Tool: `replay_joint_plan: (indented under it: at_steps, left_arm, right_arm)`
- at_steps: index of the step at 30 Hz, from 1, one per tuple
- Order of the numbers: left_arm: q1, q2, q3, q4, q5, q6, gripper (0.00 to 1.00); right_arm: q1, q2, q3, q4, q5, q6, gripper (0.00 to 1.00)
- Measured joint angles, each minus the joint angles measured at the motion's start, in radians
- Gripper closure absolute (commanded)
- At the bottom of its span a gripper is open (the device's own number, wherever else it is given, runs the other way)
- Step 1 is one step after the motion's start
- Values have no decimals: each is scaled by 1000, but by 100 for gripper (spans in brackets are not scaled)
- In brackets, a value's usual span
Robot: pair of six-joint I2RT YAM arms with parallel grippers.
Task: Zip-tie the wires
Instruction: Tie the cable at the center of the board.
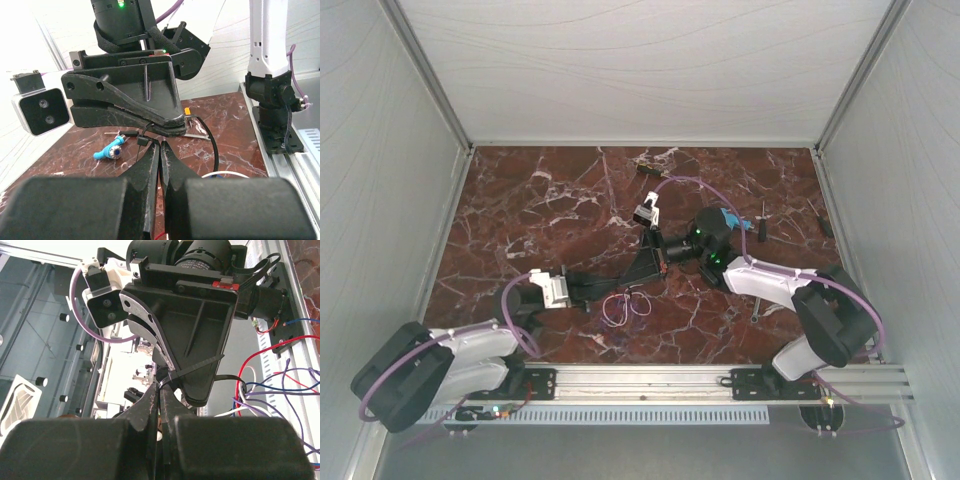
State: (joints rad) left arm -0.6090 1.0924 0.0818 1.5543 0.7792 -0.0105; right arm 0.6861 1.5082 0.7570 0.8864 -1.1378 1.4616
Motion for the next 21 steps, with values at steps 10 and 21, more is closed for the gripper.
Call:
replay_joint_plan:
  at_steps: [10,21]
  left_arm:
    - [-2,11,-19,0,-38,29,100]
    - [-14,52,-21,2,-50,62,100]
  right_arm:
    - [-3,-17,0,-134,0,-78,85]
    - [-90,-218,92,-743,89,-525,53]
